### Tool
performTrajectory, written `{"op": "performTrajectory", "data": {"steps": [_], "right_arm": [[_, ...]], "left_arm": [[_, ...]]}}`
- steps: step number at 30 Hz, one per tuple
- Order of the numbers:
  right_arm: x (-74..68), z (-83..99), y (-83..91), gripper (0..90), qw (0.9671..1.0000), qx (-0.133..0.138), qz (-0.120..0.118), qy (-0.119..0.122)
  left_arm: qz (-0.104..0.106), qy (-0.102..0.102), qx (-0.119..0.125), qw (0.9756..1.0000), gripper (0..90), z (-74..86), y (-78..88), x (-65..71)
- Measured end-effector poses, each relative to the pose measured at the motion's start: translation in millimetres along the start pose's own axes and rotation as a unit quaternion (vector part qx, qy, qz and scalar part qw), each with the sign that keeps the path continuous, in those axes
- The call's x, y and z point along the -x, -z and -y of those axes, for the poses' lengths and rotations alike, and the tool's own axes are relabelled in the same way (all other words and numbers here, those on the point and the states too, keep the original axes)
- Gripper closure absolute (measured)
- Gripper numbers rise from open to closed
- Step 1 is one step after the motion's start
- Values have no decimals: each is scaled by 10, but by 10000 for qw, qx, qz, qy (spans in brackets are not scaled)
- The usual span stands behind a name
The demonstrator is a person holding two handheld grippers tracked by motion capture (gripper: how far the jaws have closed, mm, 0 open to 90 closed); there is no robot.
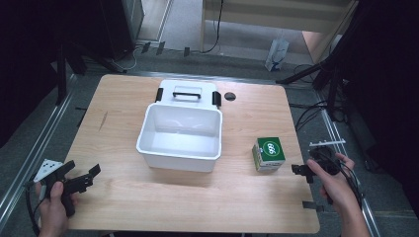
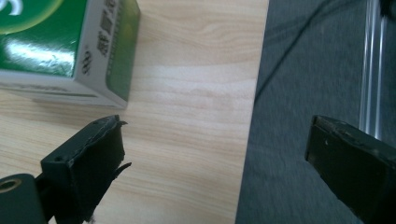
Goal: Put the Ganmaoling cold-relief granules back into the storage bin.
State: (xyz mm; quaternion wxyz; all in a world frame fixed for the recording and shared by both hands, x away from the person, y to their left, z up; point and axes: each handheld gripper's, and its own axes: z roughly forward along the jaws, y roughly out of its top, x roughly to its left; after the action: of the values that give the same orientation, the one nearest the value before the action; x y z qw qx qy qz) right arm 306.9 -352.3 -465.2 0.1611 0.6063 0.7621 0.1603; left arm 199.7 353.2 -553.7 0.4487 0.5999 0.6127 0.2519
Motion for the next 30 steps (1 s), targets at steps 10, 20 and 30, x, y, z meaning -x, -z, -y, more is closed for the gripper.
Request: {"op": "performTrajectory", "data": {"steps": [10,20,30], "right_arm": [[-227,-561,50,0,9873,-1583,-35,110],[-644,-877,144,0,9899,-1378,-229,220],[-854,-1019,-84,0,9891,-1456,-183,87]], "left_arm": [[19,22,-20,10000,13,-2,-2,0],[31,16,-35,10000,13,-3,-6,0],[44,15,-42,10000,13,-4,-9,-3]]}}
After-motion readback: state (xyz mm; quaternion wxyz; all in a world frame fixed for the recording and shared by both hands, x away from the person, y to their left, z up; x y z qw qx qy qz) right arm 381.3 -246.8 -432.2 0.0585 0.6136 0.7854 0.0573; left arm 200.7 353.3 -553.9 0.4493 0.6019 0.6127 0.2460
